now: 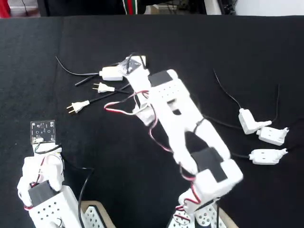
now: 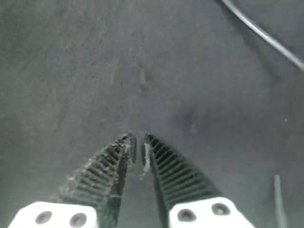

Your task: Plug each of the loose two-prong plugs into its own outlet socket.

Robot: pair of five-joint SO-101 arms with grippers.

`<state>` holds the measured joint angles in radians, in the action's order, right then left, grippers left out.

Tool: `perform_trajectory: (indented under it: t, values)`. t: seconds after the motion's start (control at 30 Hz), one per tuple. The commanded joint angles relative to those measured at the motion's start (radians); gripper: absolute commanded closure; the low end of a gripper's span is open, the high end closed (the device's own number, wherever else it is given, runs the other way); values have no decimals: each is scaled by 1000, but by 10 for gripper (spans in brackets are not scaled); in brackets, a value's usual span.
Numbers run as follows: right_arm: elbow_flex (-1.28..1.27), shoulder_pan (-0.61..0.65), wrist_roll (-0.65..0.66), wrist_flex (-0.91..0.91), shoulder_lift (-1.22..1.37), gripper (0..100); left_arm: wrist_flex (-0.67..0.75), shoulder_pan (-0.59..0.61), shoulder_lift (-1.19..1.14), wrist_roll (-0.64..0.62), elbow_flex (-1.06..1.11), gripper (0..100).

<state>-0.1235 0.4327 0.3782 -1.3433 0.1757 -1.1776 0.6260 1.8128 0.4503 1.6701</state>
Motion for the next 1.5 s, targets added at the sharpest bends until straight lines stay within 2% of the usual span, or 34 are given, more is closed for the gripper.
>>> perform_trajectory:
  t: [0.0,0.13,0.27,0.43,0.87,1.23,1.37,1.47]
  values:
    - [122,8,110,15,74,953,-5,7,9,3,-4,884]
    - [197,-9,-17,-14,140,953,-5,7,9,3,-4,884]
    - [226,-6,51,-14,176,986,-5,7,9,3,-4,884]
    - [229,-17,63,3,183,986,-5,7,9,3,-4,884]
    - [203,-189,63,44,185,985,-5,7,9,5,-4,884]
    - [260,-183,66,46,188,983,-6,13,8,5,-4,884]
    - [317,-144,138,46,191,982,-6,15,8,5,-4,884]
    - [375,-97,164,41,232,917,-5,10,8,6,-4,884]
